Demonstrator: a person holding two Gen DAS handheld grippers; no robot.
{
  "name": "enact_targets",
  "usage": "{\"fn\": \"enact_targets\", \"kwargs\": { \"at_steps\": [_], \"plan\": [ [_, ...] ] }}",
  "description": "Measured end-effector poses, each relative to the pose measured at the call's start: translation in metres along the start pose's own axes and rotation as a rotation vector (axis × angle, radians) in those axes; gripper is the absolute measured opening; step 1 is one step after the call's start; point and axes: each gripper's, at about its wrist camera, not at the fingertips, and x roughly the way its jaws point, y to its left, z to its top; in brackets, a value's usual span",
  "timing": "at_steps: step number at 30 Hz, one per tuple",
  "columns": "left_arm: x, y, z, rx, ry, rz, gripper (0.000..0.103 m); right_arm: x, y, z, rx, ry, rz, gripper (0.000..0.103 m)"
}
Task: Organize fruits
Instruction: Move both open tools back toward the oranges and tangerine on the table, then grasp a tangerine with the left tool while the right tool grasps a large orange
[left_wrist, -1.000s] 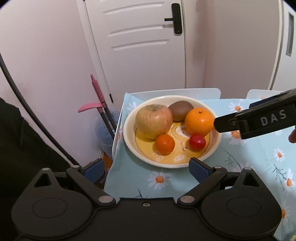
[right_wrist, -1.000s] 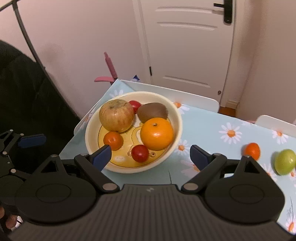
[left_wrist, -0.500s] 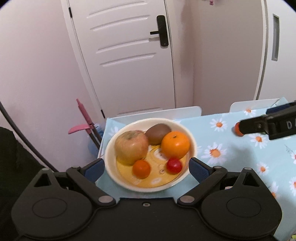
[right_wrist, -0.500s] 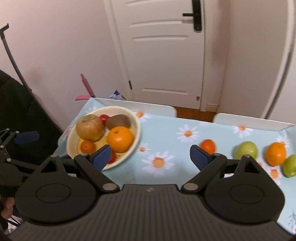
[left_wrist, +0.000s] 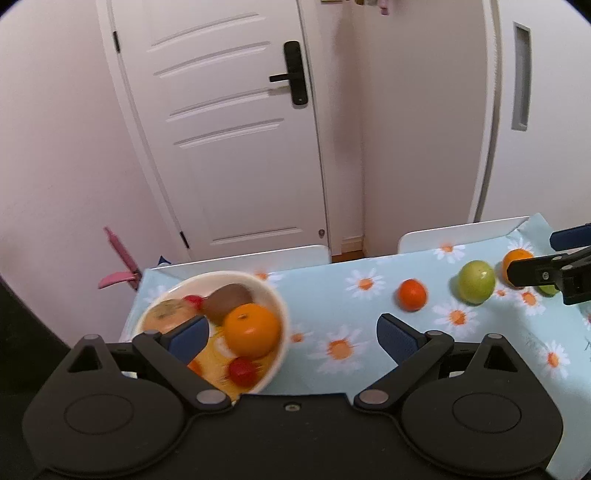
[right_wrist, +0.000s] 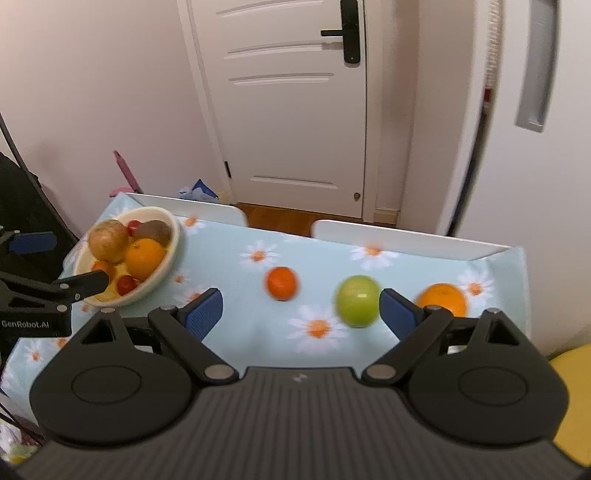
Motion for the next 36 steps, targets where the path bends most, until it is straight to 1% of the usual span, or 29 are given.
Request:
{"fn": "enact_targets", "kwargs": {
  "at_steps": [8, 11, 15, 18, 23, 25, 26, 28, 32, 35, 36],
  "plan": [
    [0.033, -0.060, 0.016, 0.018, 0.014, -0.011, 0.099, 0.017, -0.069, -0.002, -0.060, 0.017, 0.007, 0.103],
    [0.049, -0.077, 0.020, 0.025, 0.021, -0.014, 0.099, 0.029, -0.087, -0.003, -0.085, 0.033, 0.016, 0.103],
    [0.076, -0.097, 0.022, 0.032, 0.044, -0.021, 0.093, 0.046, -0.105, -0.006, -0.117, 0.056, 0.034, 0.103],
    [0.095, -0.108, 0.022, 0.035, 0.059, -0.025, 0.091, 0.058, -0.113, -0.008, -0.134, 0.072, 0.050, 0.103],
    [0.121, -0.118, 0.019, 0.055, 0.082, -0.026, 0.082, 0.075, -0.120, -0.013, -0.165, 0.096, 0.070, 0.103],
    [0.131, -0.122, 0.018, 0.066, 0.094, -0.026, 0.074, 0.082, -0.122, -0.015, -0.175, 0.107, 0.075, 0.103],
    [0.136, -0.124, 0.017, 0.071, 0.101, -0.027, 0.073, 0.085, -0.123, -0.016, -0.180, 0.109, 0.079, 0.103],
    [0.145, -0.127, 0.015, 0.080, 0.115, -0.031, 0.065, 0.090, -0.125, -0.018, -0.188, 0.114, 0.080, 0.103],
    [0.155, -0.133, 0.010, 0.106, 0.130, -0.035, 0.056, 0.099, -0.128, -0.021, -0.178, 0.125, 0.083, 0.103],
    [0.159, -0.135, 0.009, 0.110, 0.136, -0.037, 0.049, 0.102, -0.130, -0.023, -0.179, 0.134, 0.087, 0.098],
    [0.160, -0.135, 0.008, 0.108, 0.136, -0.044, 0.044, 0.103, -0.130, -0.023, -0.180, 0.136, 0.088, 0.096]
  ]
}}
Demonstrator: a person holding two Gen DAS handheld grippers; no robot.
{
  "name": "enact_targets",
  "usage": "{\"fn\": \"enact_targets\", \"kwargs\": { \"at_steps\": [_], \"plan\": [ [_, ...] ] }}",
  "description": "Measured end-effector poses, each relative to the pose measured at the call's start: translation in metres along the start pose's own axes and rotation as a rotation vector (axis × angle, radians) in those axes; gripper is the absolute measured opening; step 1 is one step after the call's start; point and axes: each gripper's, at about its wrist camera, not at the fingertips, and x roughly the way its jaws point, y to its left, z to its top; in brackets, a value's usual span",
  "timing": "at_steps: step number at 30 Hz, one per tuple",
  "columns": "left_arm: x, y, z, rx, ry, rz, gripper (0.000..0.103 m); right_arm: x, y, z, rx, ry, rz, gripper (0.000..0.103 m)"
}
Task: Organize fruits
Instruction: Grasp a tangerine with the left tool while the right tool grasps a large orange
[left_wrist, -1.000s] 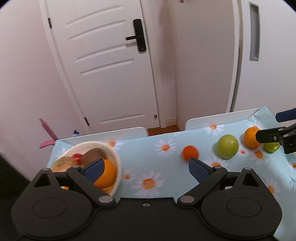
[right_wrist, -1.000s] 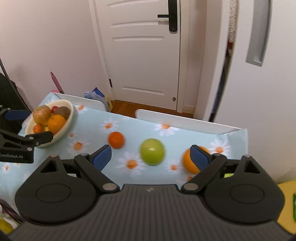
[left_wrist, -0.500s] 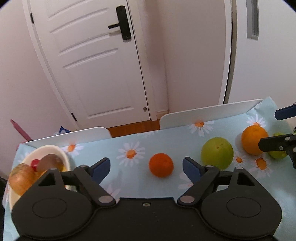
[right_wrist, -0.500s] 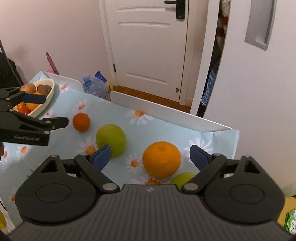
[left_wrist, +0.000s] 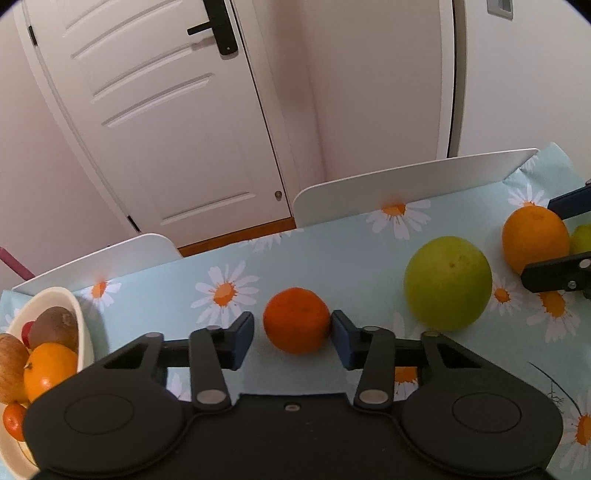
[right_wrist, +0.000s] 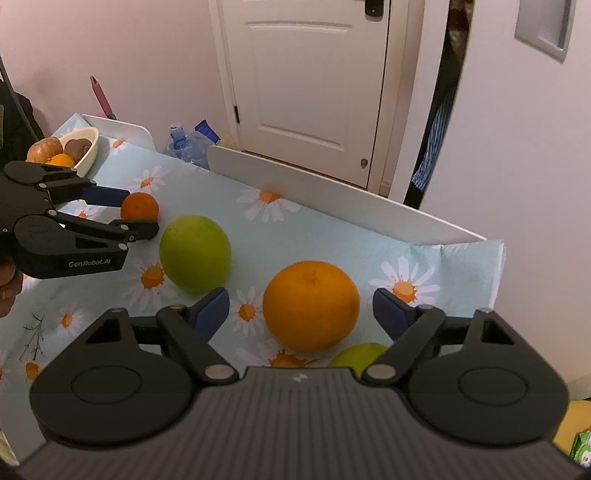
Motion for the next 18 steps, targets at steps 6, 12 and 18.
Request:
{"fn": "enact_targets", "kwargs": {
  "at_steps": [6, 12, 18],
  "plan": [
    [-0.001, -0.004, 0.000, 0.004, -0.001, 0.005, 0.041, 0.003, -0.002, 0.000, 0.003, 0.006, -0.003, 0.087],
    [-0.006, -0.002, -0.006, -0.004, 0.003, -0.006, 0.041, 0.008, -0.002, -0.002, 0.013, 0.014, -0.013, 0.082],
    [-0.010, -0.001, -0.011, -0.005, 0.007, -0.011, 0.041, 0.010, -0.001, -0.004, 0.003, 0.019, -0.042, 0.081]
  ]
}}
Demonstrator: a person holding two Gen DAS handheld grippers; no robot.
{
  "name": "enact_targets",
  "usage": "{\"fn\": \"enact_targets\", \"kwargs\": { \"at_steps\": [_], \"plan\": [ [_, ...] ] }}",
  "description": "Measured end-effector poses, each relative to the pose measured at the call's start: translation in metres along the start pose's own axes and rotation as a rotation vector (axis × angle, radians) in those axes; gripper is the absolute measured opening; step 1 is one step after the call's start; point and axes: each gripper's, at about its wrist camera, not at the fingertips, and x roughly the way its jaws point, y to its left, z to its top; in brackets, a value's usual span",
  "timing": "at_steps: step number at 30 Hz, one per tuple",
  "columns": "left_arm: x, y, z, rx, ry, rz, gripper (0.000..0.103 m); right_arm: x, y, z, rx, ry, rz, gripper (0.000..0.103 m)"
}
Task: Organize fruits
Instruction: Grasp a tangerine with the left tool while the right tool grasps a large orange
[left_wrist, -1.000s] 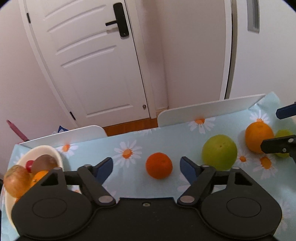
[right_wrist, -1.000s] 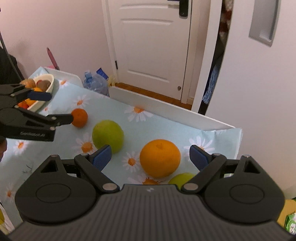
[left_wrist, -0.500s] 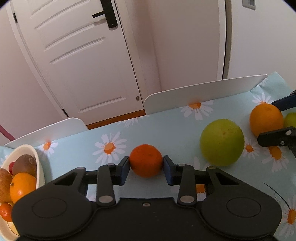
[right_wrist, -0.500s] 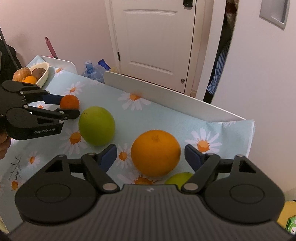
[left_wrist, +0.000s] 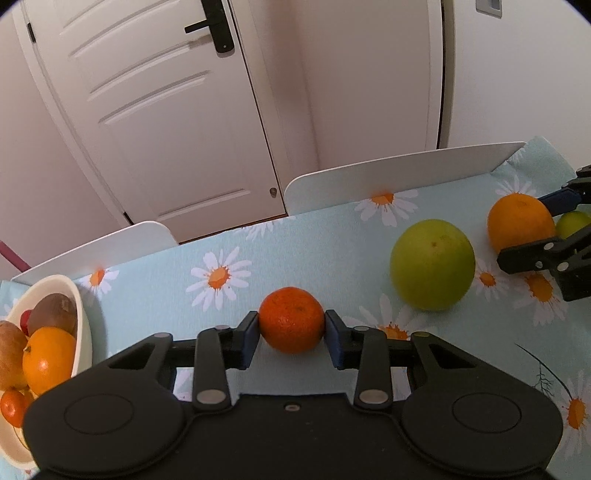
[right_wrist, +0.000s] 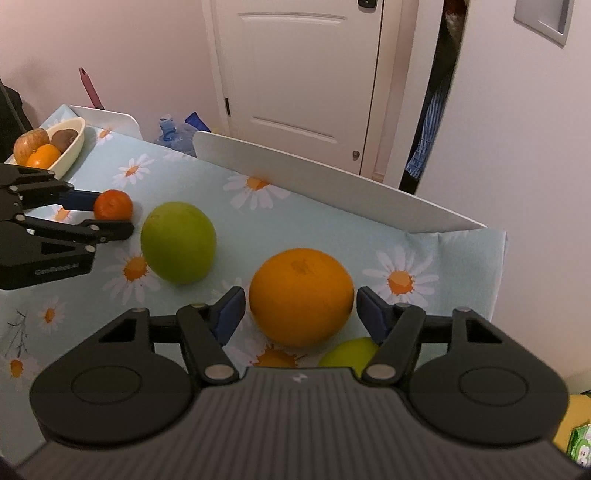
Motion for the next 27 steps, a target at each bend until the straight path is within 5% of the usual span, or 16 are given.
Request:
{"fn": "enact_targets", "kwargs": {
  "at_steps": [14, 27],
  "plan": [
    [-0.032, 0.008, -0.008, -0.050, 0.002, 0.009, 0.041, -0.019, 0.015, 0.010, 0.006, -0.046, -0.010, 0.074],
    [-0.092, 0.044, -0.023, -0.139, -0.079, 0.041, 0.041, -0.068, 0.073, 0.037, 0.000, -0.109, 0.029, 0.074]
  ]
}}
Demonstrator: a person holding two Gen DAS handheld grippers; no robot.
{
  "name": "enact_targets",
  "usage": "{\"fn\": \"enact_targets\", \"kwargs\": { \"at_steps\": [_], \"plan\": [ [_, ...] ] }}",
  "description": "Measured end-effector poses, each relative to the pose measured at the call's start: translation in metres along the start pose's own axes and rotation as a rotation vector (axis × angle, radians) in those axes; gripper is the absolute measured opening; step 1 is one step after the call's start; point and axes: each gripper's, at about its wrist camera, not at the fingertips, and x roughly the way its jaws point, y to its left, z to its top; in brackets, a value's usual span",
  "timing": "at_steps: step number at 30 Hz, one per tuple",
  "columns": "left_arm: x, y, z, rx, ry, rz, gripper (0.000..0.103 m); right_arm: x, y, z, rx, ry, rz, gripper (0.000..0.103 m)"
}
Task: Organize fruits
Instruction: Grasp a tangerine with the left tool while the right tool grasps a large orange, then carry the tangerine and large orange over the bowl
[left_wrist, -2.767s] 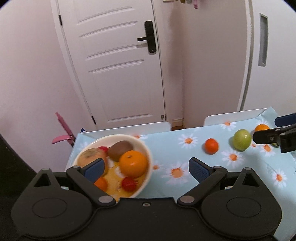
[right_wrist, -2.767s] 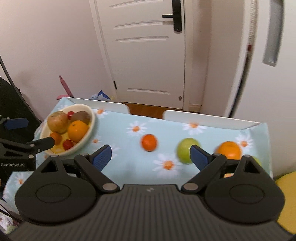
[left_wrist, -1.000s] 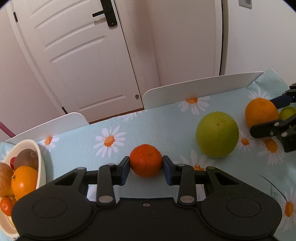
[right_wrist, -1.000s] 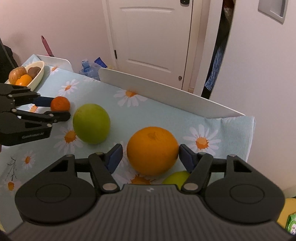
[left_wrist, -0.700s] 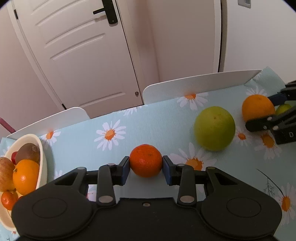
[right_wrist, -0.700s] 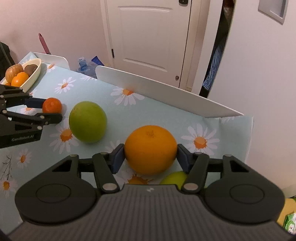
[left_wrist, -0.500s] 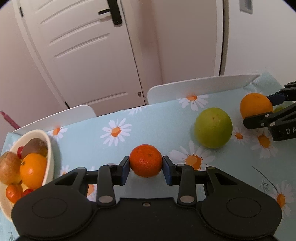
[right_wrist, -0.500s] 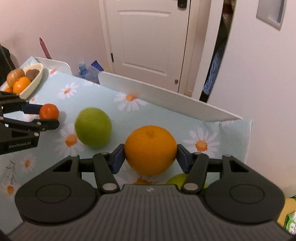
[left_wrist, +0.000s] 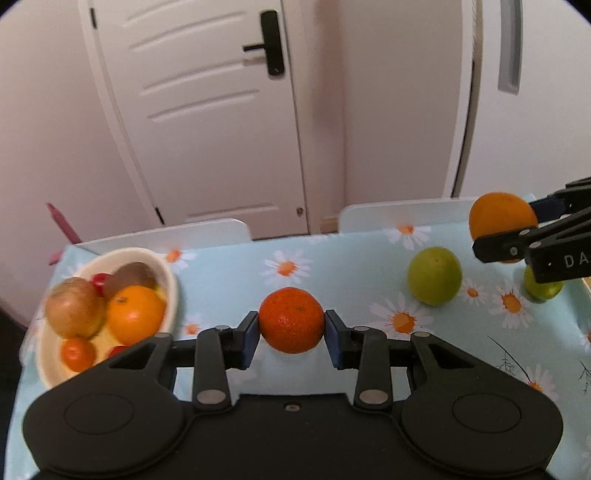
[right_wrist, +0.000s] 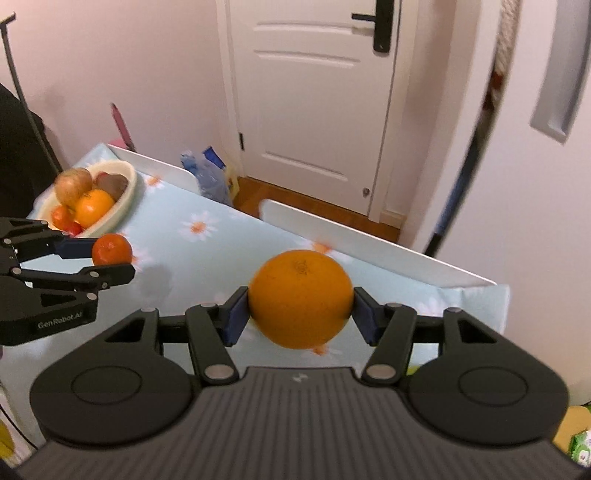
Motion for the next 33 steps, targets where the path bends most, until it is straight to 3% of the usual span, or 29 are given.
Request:
{"fn": "enact_targets", "kwargs": {
  "at_steps": [7, 17, 33],
  "plan": [
    [-0.032, 0.047, -0.006, -0.055, -0.030, 0.050, 0.041, -0.009, 0.049, 0.020, -0.035, -0.015, 0.058, 0.074],
    [-0.048, 0.116, -0.018, -0.104, -0.043, 0.109, 0.041, 0.006, 0.131, 0.045, -0.094, -0.015, 0.141, 0.074],
    [-0.016, 0.214, -0.034, -0.099, -0.004, 0.113, 0.041, 0.058, 0.225, 0.060, -0.123, 0.034, 0.167, 0.074]
  ]
}}
